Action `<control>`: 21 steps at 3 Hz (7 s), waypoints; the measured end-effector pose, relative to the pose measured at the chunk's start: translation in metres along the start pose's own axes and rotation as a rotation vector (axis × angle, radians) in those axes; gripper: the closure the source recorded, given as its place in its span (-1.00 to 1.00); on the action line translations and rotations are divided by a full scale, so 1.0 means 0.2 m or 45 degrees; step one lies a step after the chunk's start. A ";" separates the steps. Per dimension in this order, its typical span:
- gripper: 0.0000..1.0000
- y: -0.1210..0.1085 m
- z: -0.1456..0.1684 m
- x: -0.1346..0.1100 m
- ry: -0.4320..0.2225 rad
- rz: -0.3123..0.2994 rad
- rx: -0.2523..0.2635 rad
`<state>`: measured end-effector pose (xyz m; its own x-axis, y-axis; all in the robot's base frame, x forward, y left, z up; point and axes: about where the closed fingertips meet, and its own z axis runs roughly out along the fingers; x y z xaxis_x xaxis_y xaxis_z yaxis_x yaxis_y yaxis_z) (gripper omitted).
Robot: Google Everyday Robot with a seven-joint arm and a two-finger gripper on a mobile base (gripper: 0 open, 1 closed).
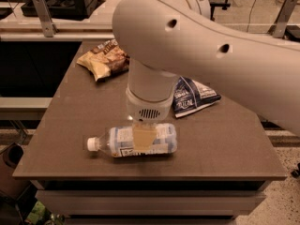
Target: Place blue plastic bottle upright
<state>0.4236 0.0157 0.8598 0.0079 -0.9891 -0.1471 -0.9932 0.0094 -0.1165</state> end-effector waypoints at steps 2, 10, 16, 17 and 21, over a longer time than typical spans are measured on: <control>1.00 -0.04 -0.03 0.03 -0.090 -0.017 0.038; 1.00 -0.11 -0.39 0.02 -1.384 -0.297 0.129; 1.00 0.02 0.00 -0.23 -1.750 0.099 -0.119; 0.62 0.02 -0.01 -0.24 -1.750 0.099 -0.119; -1.00 0.04 -0.02 -0.27 -1.748 0.077 -0.129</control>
Offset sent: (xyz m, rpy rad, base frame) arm 0.0234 -0.0300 0.0211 0.2454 -0.1081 0.0589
